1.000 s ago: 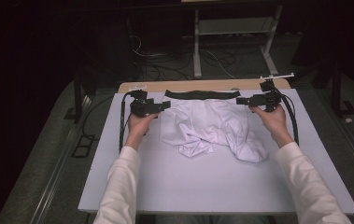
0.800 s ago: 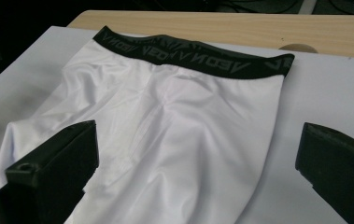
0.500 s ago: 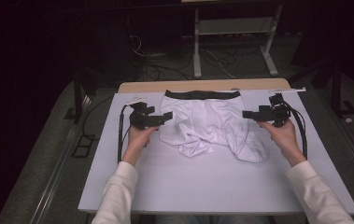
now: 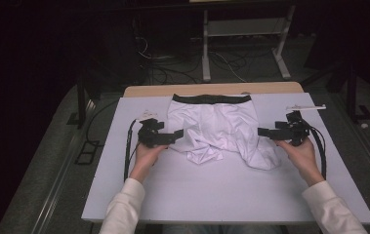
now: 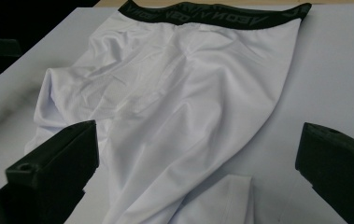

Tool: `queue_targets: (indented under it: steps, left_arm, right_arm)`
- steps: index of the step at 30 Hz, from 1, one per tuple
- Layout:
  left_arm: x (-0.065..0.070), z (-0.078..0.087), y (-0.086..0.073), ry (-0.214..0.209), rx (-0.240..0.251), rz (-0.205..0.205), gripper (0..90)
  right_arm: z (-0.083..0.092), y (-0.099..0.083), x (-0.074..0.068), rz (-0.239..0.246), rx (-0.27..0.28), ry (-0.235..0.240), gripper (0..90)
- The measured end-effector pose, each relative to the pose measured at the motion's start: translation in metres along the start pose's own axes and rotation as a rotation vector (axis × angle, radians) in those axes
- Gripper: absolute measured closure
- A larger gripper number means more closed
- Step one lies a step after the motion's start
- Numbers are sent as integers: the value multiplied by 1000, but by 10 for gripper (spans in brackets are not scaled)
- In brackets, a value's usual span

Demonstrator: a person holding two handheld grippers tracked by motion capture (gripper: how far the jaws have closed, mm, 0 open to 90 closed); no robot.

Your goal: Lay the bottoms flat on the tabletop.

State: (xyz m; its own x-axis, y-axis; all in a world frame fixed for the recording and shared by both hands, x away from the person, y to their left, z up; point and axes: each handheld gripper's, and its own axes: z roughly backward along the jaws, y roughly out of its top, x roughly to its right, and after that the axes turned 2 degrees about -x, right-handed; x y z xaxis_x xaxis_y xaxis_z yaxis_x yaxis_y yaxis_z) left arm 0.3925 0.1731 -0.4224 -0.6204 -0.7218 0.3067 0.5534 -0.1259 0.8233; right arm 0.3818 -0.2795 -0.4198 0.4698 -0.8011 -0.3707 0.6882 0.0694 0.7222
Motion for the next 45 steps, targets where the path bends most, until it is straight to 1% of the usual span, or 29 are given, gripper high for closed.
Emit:
queue_targets:
  steps: [2,5,7,9,12,15,19,23,25,26,29,31,32,33,34,35,37,38,39,40,41,42,43,44,45]
  left_arm:
    - [6,-1,-1,-13,-11,-12,0]
    - [17,-1,-5,-35,-12,-27,0]
    - [23,-2,-7,-49,-30,-44,0]
    - [28,-4,-9,-58,-34,-56,0]
    - [33,-6,-11,-70,-48,-62,0]
    - [37,-8,-13,-78,-63,-75,0]
    - [42,-10,-15,-86,-73,-86,0]
    - [47,-11,-18,-98,-81,-95,0]
    - [51,-12,-19,-102,-92,-104,0]
    - [52,-13,-20,-104,-98,-109,0]
    - [56,-15,-21,-110,-113,-127,0]
    - [57,-16,-22,-110,-118,-130,0]
    - [58,-17,-22,-112,-119,-131,0]
    - [59,-17,-22,-114,-120,-132,0]
    - [59,-18,-22,-114,-120,-133,0]
    - [60,-18,-23,-114,-123,-135,0]
    - [60,-19,-23,-114,-123,-138,0]
    - [60,-19,-23,-114,-124,-138,0]
    - [60,-19,-23,-114,-124,-137,0]
    - [60,-19,-23,-114,-127,-138,0]
    - [60,-19,-23,-112,-129,-141,0]
    - [60,-19,-23,-111,-129,-143,0]
    - [60,-19,-23,-111,-127,-143,0]
    - [60,-19,-23,-111,-125,-142,0]
    - [60,-19,-23,-111,-124,-142,0]
  right_arm:
    - [2,-4,-2,3,-8,-3,0]
    - [6,-8,-3,2,-10,4,1]
    - [9,-12,-4,4,-13,14,29]
    - [12,-14,-5,12,-20,11,35]
    - [14,-20,-6,11,-38,23,58]
    - [17,-26,-9,22,-56,29,77]
    - [21,-36,-14,36,-77,51,135]
    - [25,-46,-21,47,-110,64,148]
    - [26,-51,-25,60,-128,66,164]
    - [27,-54,-28,78,-138,65,175]
    - [28,-61,-32,109,-164,52,212]
    - [26,-66,-34,122,-189,47,232]
    - [24,-68,-35,132,-201,35,241]
    - [21,-68,-36,144,-209,25,261]
    - [18,-68,-38,159,-223,2,290]
    - [16,-68,-38,166,-233,-11,312]
    - [10,-69,-38,183,-261,-19,430]
    - [7,-69,-39,192,-283,-41,518]
    - [6,-69,-39,195,-293,-47,583]
    - [5,-69,-39,198,-298,-41,714]
    - [5,-67,-38,185,-305,-7,786]
    - [7,-66,-38,177,-300,15,845]
    - [9,-64,-37,163,-287,41,868]
    - [12,-62,-37,142,-265,80,872]
    - [14,-60,-38,135,-252,98,873]
